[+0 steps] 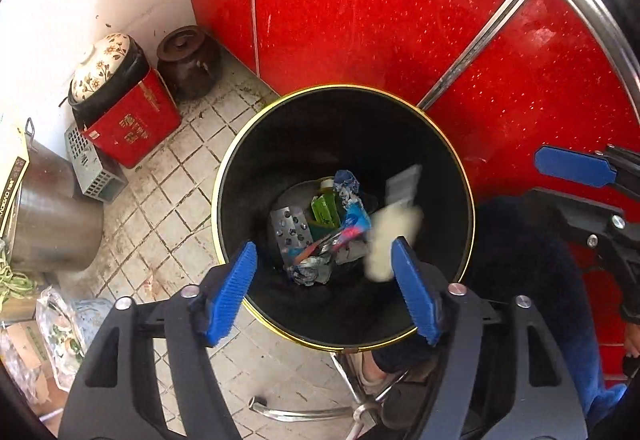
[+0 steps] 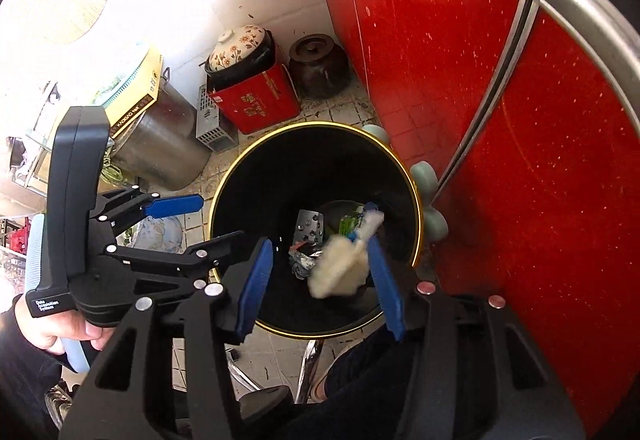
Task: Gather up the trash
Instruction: 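Carry snack bag and foam sponge over the bin and open both tools, then swing both tools back toward the countertop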
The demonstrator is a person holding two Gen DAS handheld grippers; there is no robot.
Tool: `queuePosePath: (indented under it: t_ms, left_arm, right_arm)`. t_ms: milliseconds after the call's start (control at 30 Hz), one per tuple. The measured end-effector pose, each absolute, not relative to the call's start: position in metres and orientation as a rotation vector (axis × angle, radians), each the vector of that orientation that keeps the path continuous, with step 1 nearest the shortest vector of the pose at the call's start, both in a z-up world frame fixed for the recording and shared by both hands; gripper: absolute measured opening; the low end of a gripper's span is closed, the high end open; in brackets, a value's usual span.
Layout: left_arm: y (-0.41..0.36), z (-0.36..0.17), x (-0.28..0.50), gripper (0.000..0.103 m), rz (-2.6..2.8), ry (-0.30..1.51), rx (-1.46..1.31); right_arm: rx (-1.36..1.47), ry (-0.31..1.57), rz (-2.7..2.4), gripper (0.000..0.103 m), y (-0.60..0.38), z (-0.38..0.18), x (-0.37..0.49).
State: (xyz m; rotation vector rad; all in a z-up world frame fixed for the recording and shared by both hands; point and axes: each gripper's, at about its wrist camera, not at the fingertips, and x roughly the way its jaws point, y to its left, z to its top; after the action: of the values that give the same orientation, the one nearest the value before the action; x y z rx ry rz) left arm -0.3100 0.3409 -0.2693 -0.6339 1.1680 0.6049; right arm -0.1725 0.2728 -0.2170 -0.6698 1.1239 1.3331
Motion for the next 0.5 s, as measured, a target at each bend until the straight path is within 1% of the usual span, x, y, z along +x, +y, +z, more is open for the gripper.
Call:
queuePosePath:
  t_ms: [67, 100, 200, 300, 400, 467, 500]
  left_arm:
    - [0.339, -0.263, -0.31, 0.072, 0.615, 1.16, -0.623]
    - [0.339, -0.26, -0.31, 0.076, 0.618, 1.156, -0.616]
    - [0.335, -0.242, -0.311, 0.077, 0.633, 1.124, -0.592]
    - [0.326, -0.21, -0.308, 0.077, 0.635, 1.07, -0.546]
    - [0.312, -0.169, -0.297, 0.082, 0.614, 1.01, -0.456]
    - [0.296, -0.137, -0.281, 0.088, 0.575, 0.961, -0.372]
    - [0.288, -0.122, -0.272, 0.091, 0.552, 0.938, -0.328]
  right_arm:
    - [-0.659, 1.101, 1.338, 0.059, 0.271, -0.209, -0.173]
    - [-0.652, 1.097, 1.34, 0.062, 0.271, -0.206, -0.174]
    - [-0.614, 1.071, 1.364, 0.062, 0.265, -0.184, -0.174]
    - [-0.572, 1.004, 1.385, 0.062, 0.247, -0.148, -0.172]
    - [-0.508, 0.939, 1.379, 0.063, 0.216, -0.108, -0.162]
    - [-0.455, 0.877, 1.337, 0.065, 0.182, -0.076, -0.148]
    - [-0.423, 0.853, 1.31, 0.069, 0.164, -0.064, -0.139]
